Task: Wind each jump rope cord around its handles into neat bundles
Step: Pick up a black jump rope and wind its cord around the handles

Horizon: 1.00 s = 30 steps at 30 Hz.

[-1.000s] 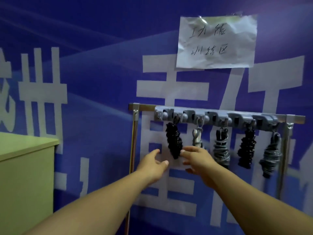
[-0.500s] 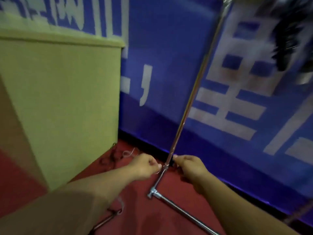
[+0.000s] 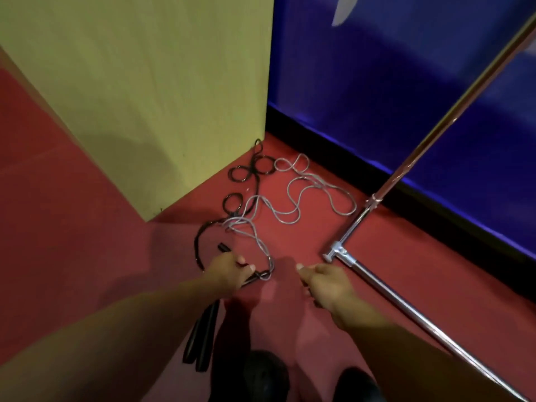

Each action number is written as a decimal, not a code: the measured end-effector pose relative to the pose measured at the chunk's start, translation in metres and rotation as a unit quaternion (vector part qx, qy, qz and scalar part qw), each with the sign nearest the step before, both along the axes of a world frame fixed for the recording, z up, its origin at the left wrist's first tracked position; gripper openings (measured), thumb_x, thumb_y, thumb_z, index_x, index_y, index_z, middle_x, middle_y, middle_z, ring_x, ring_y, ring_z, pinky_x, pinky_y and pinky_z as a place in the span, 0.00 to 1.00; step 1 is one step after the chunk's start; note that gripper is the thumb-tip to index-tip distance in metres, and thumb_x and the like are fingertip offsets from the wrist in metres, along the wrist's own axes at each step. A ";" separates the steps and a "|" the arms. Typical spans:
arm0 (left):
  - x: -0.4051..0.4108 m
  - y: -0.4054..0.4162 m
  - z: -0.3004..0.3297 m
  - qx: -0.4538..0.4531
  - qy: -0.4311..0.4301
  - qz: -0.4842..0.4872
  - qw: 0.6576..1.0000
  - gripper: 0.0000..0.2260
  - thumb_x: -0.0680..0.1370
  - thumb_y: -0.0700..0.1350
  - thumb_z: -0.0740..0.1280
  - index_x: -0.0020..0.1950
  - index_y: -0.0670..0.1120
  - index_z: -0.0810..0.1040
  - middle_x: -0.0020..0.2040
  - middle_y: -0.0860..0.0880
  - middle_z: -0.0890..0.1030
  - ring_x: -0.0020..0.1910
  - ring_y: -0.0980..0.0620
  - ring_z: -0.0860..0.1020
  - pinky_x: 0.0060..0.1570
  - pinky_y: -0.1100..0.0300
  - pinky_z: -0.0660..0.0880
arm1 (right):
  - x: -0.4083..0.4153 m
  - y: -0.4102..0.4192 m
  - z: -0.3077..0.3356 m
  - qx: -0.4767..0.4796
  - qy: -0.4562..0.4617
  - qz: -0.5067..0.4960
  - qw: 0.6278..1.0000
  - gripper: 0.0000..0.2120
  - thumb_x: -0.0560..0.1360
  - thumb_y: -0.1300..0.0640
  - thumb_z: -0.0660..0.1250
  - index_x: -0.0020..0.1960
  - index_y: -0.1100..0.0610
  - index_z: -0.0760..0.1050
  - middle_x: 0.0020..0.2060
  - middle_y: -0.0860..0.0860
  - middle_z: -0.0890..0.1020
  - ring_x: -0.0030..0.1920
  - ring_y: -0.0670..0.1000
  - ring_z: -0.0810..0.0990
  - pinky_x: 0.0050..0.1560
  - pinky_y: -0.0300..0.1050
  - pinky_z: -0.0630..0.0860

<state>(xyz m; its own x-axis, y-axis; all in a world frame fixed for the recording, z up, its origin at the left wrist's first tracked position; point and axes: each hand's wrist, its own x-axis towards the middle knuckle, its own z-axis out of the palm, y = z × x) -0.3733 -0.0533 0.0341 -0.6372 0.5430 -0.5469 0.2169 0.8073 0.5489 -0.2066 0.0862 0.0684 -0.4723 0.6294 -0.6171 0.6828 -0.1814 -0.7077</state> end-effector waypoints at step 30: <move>0.034 -0.100 -0.054 -0.085 -0.007 0.123 0.989 0.16 0.80 0.46 0.65 0.65 0.41 0.70 0.61 0.40 0.78 0.59 0.41 0.78 0.51 0.55 0.73 | -0.002 -0.049 -0.093 -0.041 -0.013 0.047 0.998 0.19 0.77 0.48 0.69 0.30 0.56 0.74 0.20 0.45 0.72 0.24 0.47 0.67 0.28 0.40 0.63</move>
<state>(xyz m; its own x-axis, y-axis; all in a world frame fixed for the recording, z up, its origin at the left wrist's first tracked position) -0.3398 -0.1529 -0.0203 -0.7303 0.2715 -0.6268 -0.0052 0.9154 0.4025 -0.2091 0.0374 -0.0247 -0.5110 0.5292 -0.6773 0.7171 -0.1720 -0.6754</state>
